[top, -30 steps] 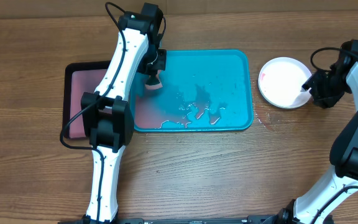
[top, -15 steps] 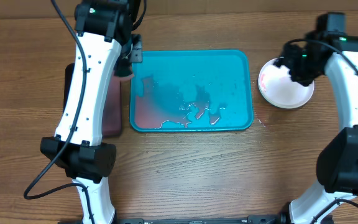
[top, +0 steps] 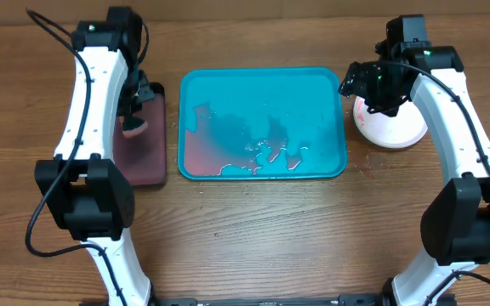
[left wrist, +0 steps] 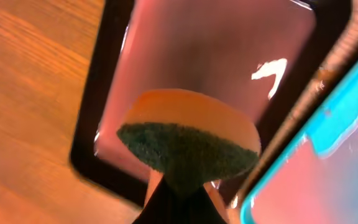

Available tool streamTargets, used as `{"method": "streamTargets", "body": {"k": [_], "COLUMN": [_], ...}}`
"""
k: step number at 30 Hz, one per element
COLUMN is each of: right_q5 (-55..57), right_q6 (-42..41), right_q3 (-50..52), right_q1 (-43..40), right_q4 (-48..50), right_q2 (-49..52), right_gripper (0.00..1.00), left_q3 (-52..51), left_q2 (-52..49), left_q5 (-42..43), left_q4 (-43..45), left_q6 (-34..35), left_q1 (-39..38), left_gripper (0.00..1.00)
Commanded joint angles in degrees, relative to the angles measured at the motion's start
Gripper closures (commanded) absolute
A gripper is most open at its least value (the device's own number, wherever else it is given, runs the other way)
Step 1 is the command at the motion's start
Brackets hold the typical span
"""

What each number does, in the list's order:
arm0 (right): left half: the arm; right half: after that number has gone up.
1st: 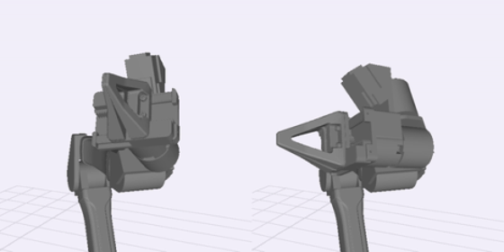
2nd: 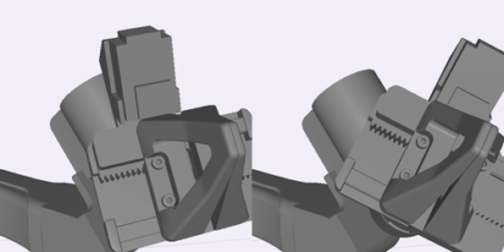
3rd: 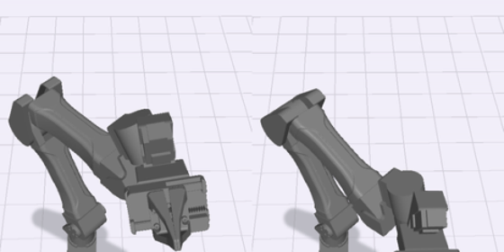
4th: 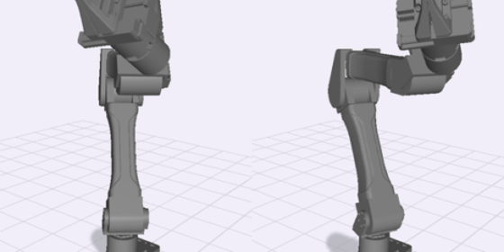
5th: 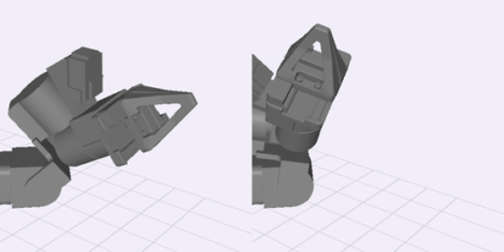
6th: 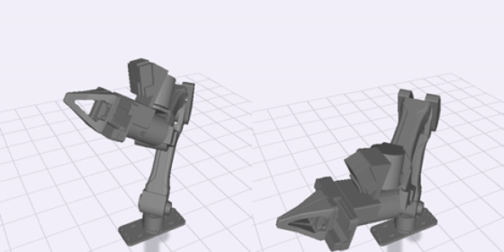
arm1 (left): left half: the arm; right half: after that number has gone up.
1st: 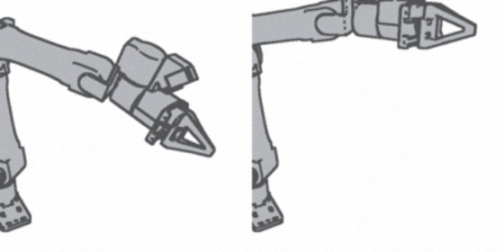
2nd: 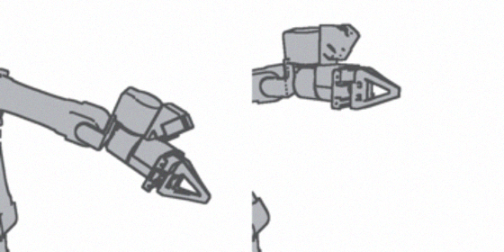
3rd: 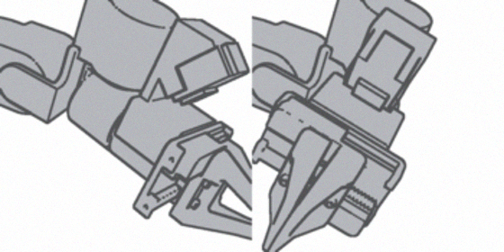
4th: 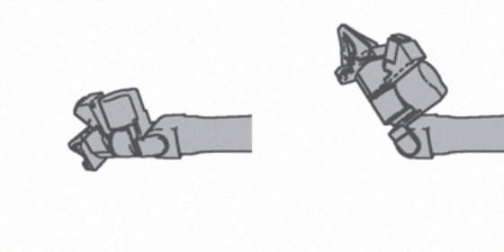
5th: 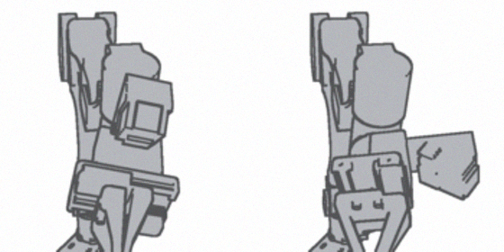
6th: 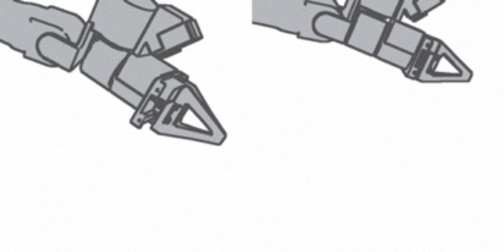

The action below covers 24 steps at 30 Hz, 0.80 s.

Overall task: Clean dirty plates on tray and stack at the side
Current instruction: 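Place the sponge on the dark rack left of the tray with left gripper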

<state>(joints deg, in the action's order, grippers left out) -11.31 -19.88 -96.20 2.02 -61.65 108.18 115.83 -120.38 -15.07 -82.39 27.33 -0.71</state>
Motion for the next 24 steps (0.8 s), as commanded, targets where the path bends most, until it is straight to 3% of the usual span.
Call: {"method": "streamTargets", "body": {"k": [1, 6, 11, 14, 24], "right_q5": [0.8, 0.8, 0.8, 0.8, 0.7], "right_q6": [0.7, 0.9, 0.9, 0.9, 1.2], "right_q3": [-0.9, -0.9, -0.9, -0.9, -1.7], "right_q1": [0.3, 0.3, 0.3, 0.3, 0.3], "right_q4": [-0.5, -0.9, -1.1, -1.1, -2.8], "right_q2": [-1.0, -1.0, -1.0, -1.0, -1.6], "right_gripper": [0.18, 0.18, 0.18, 0.17, 0.22], "left_q3": [-5.9, -8.8, -8.8, -8.8, -0.2], "left_q2": [-0.2, -0.2, -0.2, -0.2, 3.3], "left_q5": [-0.4, -0.4, -0.6, -0.6, 2.6], "left_q4": [4.3, 7.1, 7.3, 7.2, 2.8], "left_q6": [1.6, 1.6, 0.9, 0.9, -6.0], "left_q1": [1.0, 1.8, 2.2, 2.5, -2.6], "left_gripper": [0.96, 0.93, 0.51, 0.34, 0.3]}}
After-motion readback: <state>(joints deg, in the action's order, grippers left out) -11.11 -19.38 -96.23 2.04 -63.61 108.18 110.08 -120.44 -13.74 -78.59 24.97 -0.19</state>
